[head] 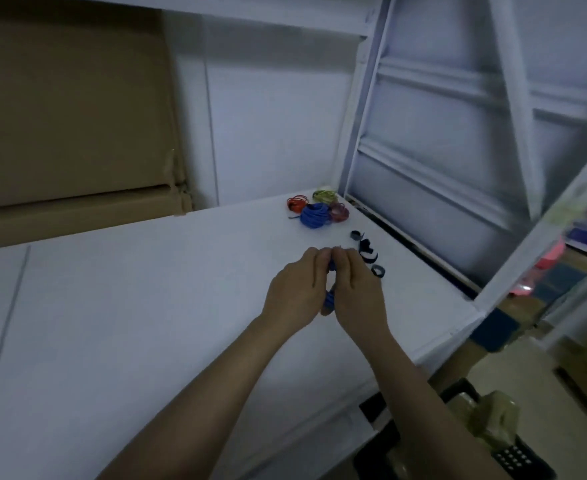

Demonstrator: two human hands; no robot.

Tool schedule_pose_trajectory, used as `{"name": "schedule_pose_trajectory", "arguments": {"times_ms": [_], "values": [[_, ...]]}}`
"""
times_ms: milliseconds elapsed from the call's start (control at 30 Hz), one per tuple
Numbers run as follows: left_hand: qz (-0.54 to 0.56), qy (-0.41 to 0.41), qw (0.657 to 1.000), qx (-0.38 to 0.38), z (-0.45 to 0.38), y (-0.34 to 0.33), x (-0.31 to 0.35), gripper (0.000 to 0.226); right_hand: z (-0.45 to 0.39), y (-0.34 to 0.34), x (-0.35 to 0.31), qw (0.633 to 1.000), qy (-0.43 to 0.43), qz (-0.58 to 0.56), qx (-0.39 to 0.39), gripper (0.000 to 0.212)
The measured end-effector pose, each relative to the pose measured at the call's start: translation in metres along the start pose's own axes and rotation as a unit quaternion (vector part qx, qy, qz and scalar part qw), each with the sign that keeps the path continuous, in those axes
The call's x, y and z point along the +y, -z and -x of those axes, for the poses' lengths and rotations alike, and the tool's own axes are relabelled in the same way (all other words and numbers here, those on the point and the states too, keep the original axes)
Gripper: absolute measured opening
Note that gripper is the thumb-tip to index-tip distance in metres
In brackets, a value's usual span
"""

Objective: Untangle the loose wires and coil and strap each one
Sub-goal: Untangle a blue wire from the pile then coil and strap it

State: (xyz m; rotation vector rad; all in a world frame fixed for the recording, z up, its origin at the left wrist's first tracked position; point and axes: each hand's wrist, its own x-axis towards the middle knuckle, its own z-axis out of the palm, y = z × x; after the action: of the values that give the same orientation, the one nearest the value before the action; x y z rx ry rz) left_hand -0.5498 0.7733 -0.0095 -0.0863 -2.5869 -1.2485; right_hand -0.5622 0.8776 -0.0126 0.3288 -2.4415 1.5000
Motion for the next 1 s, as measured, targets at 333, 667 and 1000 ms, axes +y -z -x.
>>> {"name": "schedule_pose_trajectory", "arguments": {"times_ms": [333,667,1000], "values": [[0.09,0.072,0.983,-0.144,-0.101,-0.052,-0.015,0.03,-0.109,0.047,0.095,0.998,0.029,-0.026,-0.039,0.024],[-0.31,0.083,0.947,-0.01,-0.15,-0.108,-0.004,0.042,-0.201,0.077,0.144,0.987,-0.042,-0.103,-0.117,0.047],[-0.306,0.14,0.941,0.039,-0.167,-0.129,-0.001,0.021,-0.21,0.081,0.153,0.966,-0.034,-0.156,-0.202,0.036]]}}
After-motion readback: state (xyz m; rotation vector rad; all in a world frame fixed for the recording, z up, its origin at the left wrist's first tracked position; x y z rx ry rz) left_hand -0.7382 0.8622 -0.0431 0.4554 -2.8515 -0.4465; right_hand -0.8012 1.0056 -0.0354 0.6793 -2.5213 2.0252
